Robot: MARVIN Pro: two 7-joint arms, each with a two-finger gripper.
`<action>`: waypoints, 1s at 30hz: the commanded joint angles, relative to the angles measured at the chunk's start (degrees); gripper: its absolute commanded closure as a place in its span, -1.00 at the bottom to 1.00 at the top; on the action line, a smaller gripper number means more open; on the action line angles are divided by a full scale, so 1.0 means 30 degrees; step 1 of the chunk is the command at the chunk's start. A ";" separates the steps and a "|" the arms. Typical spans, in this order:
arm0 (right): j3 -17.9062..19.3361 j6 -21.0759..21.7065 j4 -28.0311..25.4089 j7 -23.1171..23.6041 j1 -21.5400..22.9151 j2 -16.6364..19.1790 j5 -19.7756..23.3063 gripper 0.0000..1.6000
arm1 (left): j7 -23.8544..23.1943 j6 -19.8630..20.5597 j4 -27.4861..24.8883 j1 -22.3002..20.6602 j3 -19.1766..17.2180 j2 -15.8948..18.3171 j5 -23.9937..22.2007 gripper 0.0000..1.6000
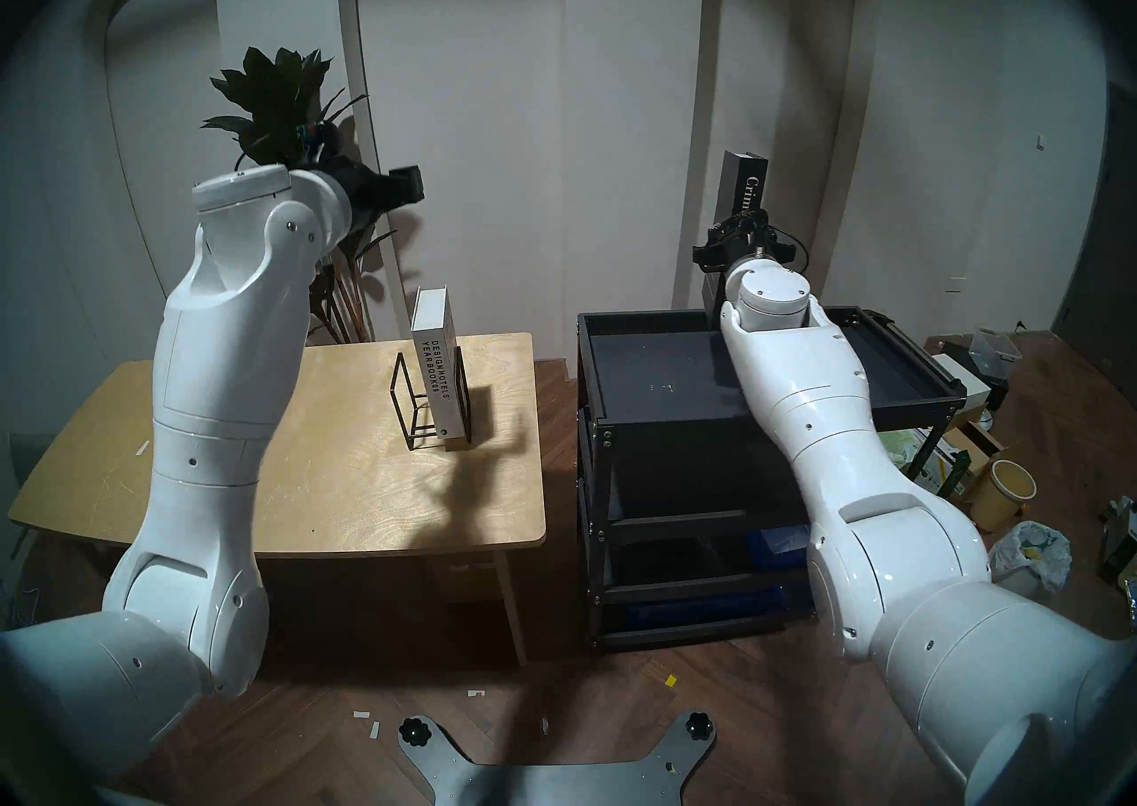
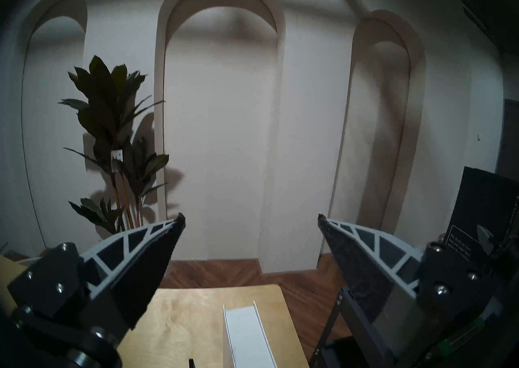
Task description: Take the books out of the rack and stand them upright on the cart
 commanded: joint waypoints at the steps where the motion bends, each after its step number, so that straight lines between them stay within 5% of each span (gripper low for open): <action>1: 0.0061 -0.0430 -0.0323 0.2274 -0.0746 0.2160 0.0091 1.00 | -0.0773 -0.0775 -0.0787 0.1353 0.0097 0.0520 -0.0109 -1.00; 10: 0.0176 -0.2707 0.0145 0.5485 -0.2211 0.3590 0.1961 1.00 | -0.1249 -0.2242 -0.0734 0.2204 0.1013 0.0914 0.0384 -1.00; 17: 0.1239 -0.4781 0.2434 0.8227 -0.1908 0.3508 0.3298 1.00 | -0.1432 -0.3489 -0.0435 0.2631 0.1698 0.1082 0.0985 -1.00; 30: 0.2066 -0.8059 0.6226 0.9674 -0.0421 0.2932 0.3918 1.00 | -0.1403 -0.4608 0.0203 0.2637 0.2680 0.0792 0.1590 -1.00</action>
